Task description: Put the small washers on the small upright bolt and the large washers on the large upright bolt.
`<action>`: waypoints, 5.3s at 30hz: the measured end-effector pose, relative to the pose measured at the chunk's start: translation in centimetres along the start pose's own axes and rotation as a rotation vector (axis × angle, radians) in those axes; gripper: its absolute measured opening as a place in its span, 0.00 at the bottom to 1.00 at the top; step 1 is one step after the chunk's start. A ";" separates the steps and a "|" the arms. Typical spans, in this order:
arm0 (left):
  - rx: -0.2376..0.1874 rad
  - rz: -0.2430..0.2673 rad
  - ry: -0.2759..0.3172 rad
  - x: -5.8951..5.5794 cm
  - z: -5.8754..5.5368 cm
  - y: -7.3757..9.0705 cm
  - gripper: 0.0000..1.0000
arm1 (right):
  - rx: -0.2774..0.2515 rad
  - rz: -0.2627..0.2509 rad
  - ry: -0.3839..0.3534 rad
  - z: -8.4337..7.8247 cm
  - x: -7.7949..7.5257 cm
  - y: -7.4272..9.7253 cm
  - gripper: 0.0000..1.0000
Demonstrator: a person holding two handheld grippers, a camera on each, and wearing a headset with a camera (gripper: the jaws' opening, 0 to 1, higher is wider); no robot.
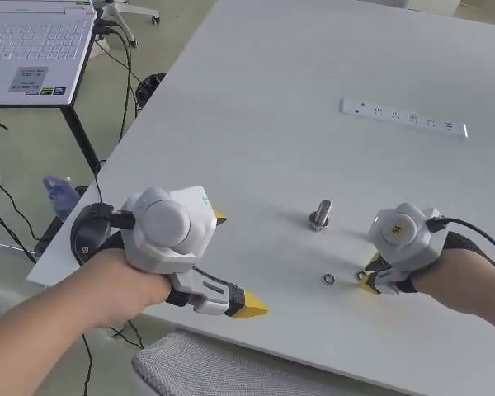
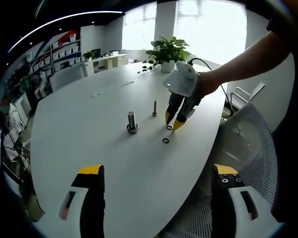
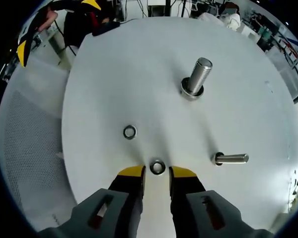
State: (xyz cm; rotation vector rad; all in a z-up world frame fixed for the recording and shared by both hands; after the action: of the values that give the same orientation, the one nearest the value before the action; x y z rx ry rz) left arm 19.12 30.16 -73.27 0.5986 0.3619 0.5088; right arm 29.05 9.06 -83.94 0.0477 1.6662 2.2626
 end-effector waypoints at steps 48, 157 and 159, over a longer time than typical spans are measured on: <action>0.012 0.018 -0.001 0.0 0.0 0.7 0.86 | 0.073 0.017 0.094 0.4 0.1 0.2 0.13; 0.045 0.007 -0.001 1.4 -0.2 -1.6 0.85 | -0.005 -0.036 -0.027 2.5 -8.4 5.1 0.12; 0.048 0.006 0.003 1.4 -0.3 -1.6 0.85 | -0.006 -0.036 -0.027 2.5 -8.4 5.0 0.12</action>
State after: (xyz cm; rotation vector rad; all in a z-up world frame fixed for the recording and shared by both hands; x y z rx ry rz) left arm 20.66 29.91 -74.72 0.6454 0.3764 0.5076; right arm 36.37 7.69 -77.07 0.0461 1.6335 2.2303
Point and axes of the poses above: the centre of the closed fingertips' face, and the gripper's own axes: y roughly backward along the fingers, x roughly to its left, z roughly out of its top, the point moved 4 cm from there along y, roughly backward along the fingers, and after that the axes turned 9 degrees about -z, right-handed, at the moved point
